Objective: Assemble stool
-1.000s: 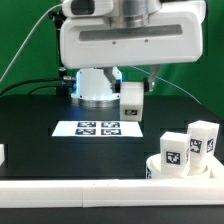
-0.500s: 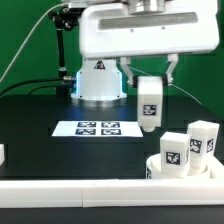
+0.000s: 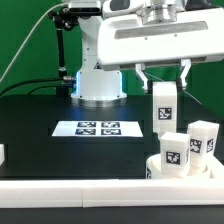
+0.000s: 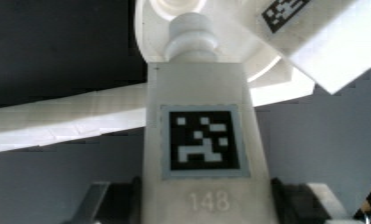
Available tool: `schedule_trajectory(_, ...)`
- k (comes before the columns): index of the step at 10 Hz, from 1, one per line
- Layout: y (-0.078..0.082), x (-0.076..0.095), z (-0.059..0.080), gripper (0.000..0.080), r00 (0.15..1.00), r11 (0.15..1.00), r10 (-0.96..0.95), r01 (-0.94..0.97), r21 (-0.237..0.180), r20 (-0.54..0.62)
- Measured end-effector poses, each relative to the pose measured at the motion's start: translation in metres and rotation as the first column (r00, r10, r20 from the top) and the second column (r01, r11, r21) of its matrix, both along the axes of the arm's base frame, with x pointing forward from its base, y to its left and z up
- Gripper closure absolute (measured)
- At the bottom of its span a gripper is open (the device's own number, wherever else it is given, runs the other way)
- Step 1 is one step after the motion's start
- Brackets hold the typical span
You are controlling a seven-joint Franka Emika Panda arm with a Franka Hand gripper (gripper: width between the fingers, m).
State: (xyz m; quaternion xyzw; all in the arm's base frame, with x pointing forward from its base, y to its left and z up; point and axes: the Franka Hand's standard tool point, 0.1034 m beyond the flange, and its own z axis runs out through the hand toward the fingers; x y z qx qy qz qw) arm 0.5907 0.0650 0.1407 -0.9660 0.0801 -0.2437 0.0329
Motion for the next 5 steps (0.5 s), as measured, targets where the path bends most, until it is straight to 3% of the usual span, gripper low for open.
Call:
schedule_trajectory(2,0.013,-0.008,-0.011,0.0462,0.998,0.999,0.028,-0.027,-0.020,0.048)
schedule_trajectory(5,0.017,-0.012,-0.018,0.0462,0.997,0.998,0.052,-0.049,-0.043,0.062)
